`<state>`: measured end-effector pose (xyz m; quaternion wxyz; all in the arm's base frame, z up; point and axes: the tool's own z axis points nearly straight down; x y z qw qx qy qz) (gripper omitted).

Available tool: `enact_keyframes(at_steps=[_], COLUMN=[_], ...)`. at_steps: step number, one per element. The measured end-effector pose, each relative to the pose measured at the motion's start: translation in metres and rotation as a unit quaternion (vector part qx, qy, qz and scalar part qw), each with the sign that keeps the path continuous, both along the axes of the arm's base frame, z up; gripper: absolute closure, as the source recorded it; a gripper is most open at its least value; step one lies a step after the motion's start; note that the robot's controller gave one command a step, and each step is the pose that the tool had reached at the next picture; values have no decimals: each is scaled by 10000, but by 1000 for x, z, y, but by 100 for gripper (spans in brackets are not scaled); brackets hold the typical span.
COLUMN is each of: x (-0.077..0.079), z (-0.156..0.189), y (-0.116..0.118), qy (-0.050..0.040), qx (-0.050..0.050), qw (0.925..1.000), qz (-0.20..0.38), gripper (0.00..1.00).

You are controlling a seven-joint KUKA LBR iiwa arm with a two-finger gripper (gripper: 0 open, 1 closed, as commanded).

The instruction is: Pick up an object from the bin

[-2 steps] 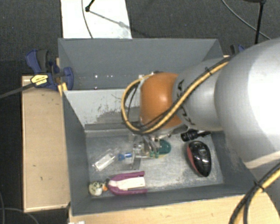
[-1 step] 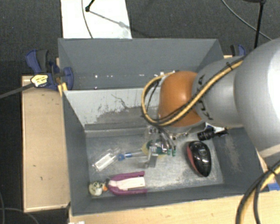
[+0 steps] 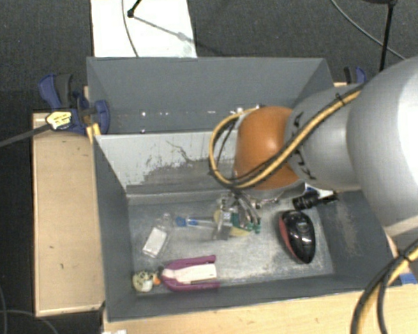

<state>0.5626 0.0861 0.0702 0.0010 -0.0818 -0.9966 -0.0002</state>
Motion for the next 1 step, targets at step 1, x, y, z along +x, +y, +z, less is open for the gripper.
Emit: enact_keyframes(at_steps=[1], x=[2], z=[67], y=[0], qy=[-46], qx=[5], qw=[10000], qz=[-10], gripper=[100])
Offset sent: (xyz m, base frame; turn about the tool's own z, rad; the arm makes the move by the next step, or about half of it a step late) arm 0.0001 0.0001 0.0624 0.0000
